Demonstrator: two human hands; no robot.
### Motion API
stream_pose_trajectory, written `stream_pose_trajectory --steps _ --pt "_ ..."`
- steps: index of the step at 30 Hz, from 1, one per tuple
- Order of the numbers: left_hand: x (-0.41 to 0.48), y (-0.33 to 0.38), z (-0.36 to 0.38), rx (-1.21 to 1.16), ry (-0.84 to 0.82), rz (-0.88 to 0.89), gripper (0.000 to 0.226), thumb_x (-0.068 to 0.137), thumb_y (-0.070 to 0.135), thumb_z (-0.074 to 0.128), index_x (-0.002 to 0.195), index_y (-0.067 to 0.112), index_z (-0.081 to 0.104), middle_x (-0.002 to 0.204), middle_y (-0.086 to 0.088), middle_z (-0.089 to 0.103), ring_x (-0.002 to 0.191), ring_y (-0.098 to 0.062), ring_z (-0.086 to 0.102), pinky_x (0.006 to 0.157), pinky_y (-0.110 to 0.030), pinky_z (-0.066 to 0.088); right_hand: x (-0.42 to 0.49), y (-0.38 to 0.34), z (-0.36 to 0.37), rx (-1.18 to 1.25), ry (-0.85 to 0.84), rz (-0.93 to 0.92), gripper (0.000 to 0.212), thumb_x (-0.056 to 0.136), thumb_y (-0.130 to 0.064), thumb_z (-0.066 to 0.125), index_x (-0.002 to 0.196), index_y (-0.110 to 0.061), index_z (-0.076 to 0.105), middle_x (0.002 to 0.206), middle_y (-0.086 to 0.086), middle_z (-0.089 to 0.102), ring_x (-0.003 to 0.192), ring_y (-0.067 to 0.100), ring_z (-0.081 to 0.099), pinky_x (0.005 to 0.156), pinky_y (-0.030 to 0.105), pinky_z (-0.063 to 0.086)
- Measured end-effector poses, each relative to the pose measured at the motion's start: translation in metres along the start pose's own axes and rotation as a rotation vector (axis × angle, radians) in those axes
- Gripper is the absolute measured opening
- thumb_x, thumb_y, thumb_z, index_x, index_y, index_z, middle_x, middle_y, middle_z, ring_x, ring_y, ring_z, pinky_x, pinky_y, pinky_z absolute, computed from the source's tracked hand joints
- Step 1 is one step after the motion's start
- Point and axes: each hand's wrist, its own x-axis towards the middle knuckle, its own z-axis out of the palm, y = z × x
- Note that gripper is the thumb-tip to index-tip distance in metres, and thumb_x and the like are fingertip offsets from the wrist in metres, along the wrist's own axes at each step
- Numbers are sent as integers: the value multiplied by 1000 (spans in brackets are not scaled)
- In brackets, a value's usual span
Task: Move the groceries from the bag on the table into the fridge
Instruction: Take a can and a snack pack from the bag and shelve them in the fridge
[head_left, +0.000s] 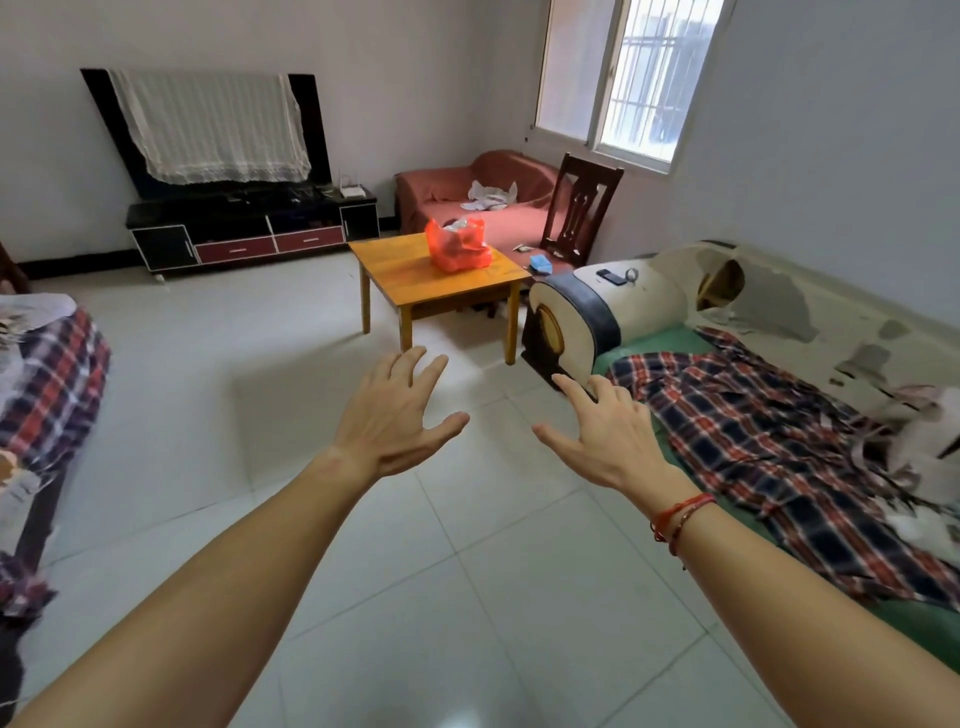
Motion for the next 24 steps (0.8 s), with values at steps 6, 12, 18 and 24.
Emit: stream_pose_trajectory --steps 6,12,18,24 --pt "96 -43 29 -19 -16 13 85 86 74 27 148 18 37 150 -12 39 139 -29 33 111 -46 36 100 4 12 -14 -8 25 76 91 -74 37 156 -38 22 156 13 34 141 32 34 113 54 32" --pt "177 -76 67 -4 -35 24 86 86 76 26 148 17 38 149 -9 41 136 -26 35 109 -46 38 183 21 28 -19 -22 41 77 90 -77 36 155 -39 23 152 12 37 137 32 37 110 52 34" --pt "267 -98 108 10 -43 -4 86 86 77 24 150 21 36 152 -7 38 139 -27 33 110 -46 38 285 45 45 -11 -20 18 76 91 -76 35 155 -39 21 155 12 34 141 32 34 114 53 26" --pt "380 -126 130 19 -15 -54 87 84 75 26 148 19 40 150 -9 41 136 -27 35 108 -44 36 410 77 57 16 -27 -37 73 92 -73 39 154 -38 22 153 12 34 137 33 37 112 52 30"
